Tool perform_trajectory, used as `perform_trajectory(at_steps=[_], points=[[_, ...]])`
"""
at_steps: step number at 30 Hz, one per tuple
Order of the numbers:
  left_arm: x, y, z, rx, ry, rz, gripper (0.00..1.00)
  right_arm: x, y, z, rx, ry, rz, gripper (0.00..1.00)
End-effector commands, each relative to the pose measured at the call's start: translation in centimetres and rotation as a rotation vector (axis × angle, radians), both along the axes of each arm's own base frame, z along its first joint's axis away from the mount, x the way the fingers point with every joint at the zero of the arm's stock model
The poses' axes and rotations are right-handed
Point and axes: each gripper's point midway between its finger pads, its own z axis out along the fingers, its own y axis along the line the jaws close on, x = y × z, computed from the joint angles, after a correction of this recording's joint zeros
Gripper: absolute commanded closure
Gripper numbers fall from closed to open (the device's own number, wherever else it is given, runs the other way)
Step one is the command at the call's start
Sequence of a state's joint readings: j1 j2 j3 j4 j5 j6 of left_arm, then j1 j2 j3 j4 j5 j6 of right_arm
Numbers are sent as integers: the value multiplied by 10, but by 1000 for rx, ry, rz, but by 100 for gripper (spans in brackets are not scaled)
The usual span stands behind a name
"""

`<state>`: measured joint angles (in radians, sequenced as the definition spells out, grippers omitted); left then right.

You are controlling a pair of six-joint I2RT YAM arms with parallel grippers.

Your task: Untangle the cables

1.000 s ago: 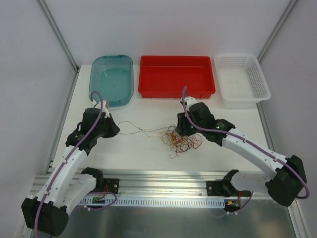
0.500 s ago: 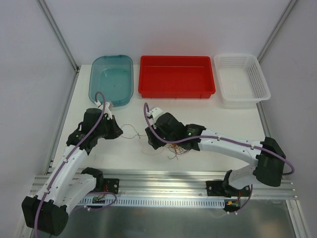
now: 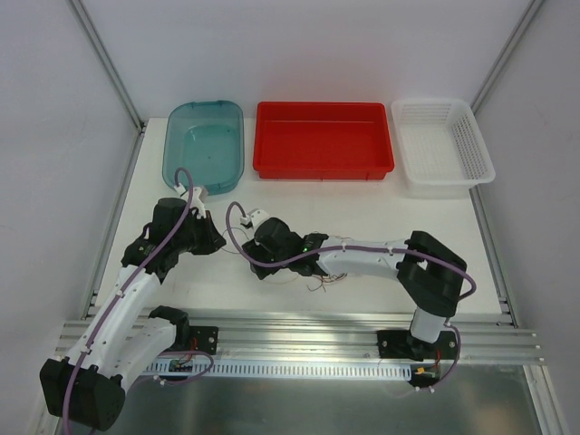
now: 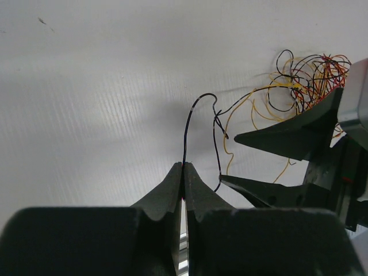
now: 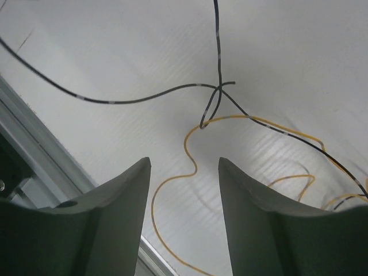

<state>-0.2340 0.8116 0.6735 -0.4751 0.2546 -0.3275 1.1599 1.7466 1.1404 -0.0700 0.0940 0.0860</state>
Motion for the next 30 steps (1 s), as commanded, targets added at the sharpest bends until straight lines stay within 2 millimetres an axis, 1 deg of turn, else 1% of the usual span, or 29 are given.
perform_trajectory(at_steps=[1,2,4,5,6,7,8,9,10,12,13,14,15,16,17,18,19,20,21,22,23,25,26,28,29,30], points=[[1,-1,2,-4,-19,-20,100,19,26,14,131,-33,-52,46],[2,-1,2,-2,-20,-16,100,23,23,7,130,-20,-73,46],[2,0,2,2,-22,-13,100,30,20,5,142,-19,-101,49],[2,1,2,5,-23,-11,100,33,17,5,145,-22,-108,57],[3,1,1,9,-24,-7,100,36,13,12,162,-29,-121,63],[4,5,1,22,-28,11,100,36,7,10,159,-33,-130,72],[5,8,1,31,-35,24,100,37,2,14,167,-39,-137,88],[6,11,2,40,-41,40,100,39,-4,18,168,-50,-143,94],[6,13,1,49,-42,53,100,39,-15,28,173,-68,-157,98],[8,21,4,72,-64,92,100,44,-30,37,170,-92,-182,99],[9,23,5,78,-70,104,100,45,-46,45,169,-110,-201,99],[10,29,5,97,-78,133,100,47,-55,49,167,-117,-219,99],[11,32,6,108,-82,149,100,53,-71,51,154,-120,-253,99],[11,36,5,121,-83,168,100,56,-82,67,184,-141,-279,99],[11,40,6,133,-85,188,100,57,-94,67,180,-143,-298,99],[11,48,5,161,-82,222,100,65,-109,71,181,-150,-339,99],[11,51,5,172,-81,240,100,66,-121,73,168,-152,-357,99],[11,55,4,180,-77,260,100,70,-139,86,196,-174,-394,99],[10,62,4,206,-74,289,100,70,-150,87,190,-175,-416,99],[10,64,3,214,-71,297,100,71,-160,92,199,-186,-432,99],[10,65,4,216,-70,304,100,77,-177,101,215,-202,-476,99],[10,64,5,211,-74,303,100,79,-202,99,175,-208,-535,99],[10,64,7,207,-80,303,100,85,-219,97,156,-211,-588,99],[9,63,8,200,-88,299,100,84,-242,93,133,-202,-652,99],[9,63,9,198,-92,299,100,89,-258,91,137,-193,-718,99],[9,63,9,200,-91,299,100,86,-270,87,129,-179,-752,99]])
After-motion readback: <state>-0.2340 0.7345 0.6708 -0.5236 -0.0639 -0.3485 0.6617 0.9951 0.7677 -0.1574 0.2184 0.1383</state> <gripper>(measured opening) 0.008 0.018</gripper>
